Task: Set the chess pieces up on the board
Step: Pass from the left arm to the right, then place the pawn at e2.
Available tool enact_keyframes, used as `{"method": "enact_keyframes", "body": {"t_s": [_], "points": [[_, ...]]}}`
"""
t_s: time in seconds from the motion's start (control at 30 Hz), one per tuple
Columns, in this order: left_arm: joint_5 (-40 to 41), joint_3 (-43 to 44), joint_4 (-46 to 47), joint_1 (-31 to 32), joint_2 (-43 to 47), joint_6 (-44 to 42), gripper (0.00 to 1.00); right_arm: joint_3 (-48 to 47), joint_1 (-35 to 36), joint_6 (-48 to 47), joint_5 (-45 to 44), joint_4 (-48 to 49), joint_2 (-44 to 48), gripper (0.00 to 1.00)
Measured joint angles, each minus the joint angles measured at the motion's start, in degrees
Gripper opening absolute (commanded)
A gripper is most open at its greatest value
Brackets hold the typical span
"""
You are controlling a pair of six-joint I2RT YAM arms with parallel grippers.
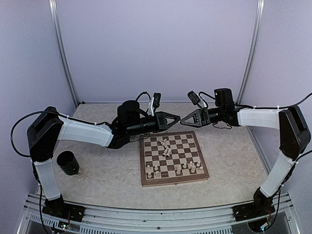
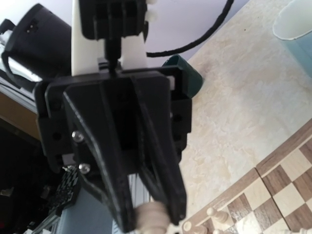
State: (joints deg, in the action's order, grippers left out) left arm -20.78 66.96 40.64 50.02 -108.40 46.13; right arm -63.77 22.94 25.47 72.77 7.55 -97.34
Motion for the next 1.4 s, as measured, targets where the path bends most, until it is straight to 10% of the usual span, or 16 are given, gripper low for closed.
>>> {"method": "enact_keyframes", "body": {"t_s": [0.37, 0.83, 1.4], "points": [[-0.37, 0.11, -1.68, -0.52, 0.00, -0.42, 0.43, -3.48, -0.81, -7.91, -1.62, -6.58, -0.94, 0.04], [1.75, 16.94, -35.21, -12.48, 10.80, -16.37, 0.46, -8.83, 6.75, -40.41, -29.94, -34.07, 1.62, 0.04], [4.48, 4.63, -37.38, -18.69, 17.03, -21.40, 0.47, -15.21, 22.16, -54.71, -54.36, -47.10, -3.76, 0.03]]}}
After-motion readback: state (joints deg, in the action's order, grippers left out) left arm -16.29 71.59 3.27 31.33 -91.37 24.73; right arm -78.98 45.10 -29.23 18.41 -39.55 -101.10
